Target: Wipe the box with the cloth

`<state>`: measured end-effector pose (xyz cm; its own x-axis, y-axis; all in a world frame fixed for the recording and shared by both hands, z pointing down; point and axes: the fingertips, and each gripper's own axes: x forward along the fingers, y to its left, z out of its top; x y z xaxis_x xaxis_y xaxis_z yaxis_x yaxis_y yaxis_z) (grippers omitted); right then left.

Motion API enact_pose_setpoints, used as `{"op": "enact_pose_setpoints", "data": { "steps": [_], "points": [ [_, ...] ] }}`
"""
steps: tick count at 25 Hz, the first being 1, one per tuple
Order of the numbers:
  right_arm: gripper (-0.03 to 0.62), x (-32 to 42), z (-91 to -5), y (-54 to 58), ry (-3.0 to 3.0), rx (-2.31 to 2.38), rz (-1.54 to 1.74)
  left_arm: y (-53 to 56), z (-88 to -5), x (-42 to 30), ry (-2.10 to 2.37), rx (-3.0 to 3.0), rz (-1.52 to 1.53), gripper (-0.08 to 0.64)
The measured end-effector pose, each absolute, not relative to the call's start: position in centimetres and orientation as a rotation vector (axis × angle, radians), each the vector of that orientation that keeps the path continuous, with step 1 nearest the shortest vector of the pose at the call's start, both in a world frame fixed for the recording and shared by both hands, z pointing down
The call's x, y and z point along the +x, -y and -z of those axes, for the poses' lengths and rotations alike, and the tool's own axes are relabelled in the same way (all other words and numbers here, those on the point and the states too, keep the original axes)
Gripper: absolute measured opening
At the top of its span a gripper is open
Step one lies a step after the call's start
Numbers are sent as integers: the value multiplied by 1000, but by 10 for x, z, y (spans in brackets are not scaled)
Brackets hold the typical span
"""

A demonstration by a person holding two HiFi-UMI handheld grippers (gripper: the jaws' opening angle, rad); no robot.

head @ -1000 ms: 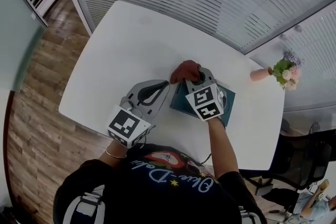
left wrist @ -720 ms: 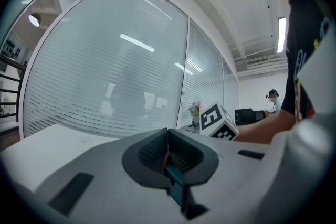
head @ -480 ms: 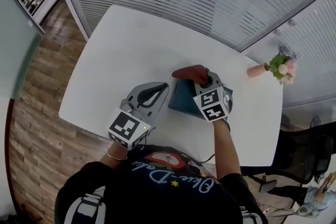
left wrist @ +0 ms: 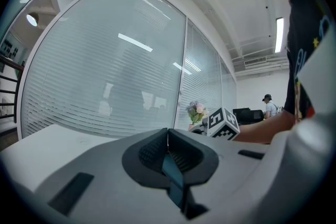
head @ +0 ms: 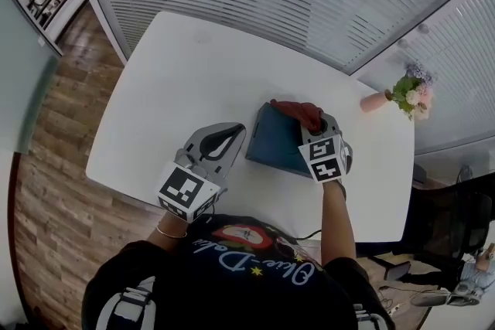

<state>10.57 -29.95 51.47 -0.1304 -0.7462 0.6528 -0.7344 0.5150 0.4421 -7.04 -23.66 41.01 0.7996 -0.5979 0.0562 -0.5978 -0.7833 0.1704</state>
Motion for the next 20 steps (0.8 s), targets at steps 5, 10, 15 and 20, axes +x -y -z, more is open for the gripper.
{"op": "enact_pose_setpoints", "data": {
  "steps": [5, 10, 15, 20],
  "points": [
    [25, 134, -515, 293, 1810, 1278, -7, 236, -410, -68, 939, 2807, -5, 3],
    [25, 164, -515, 286, 1754, 1335, -29, 235, -409, -67, 937, 2809, 1, 3],
    [25, 192, -518, 275, 1704, 1410, -95, 234, -409, -67, 938, 2812, 2, 3],
    [25, 208, -516, 270, 1681, 1457, -111, 233, -408, -67, 945, 2811, 8, 3]
  ]
}}
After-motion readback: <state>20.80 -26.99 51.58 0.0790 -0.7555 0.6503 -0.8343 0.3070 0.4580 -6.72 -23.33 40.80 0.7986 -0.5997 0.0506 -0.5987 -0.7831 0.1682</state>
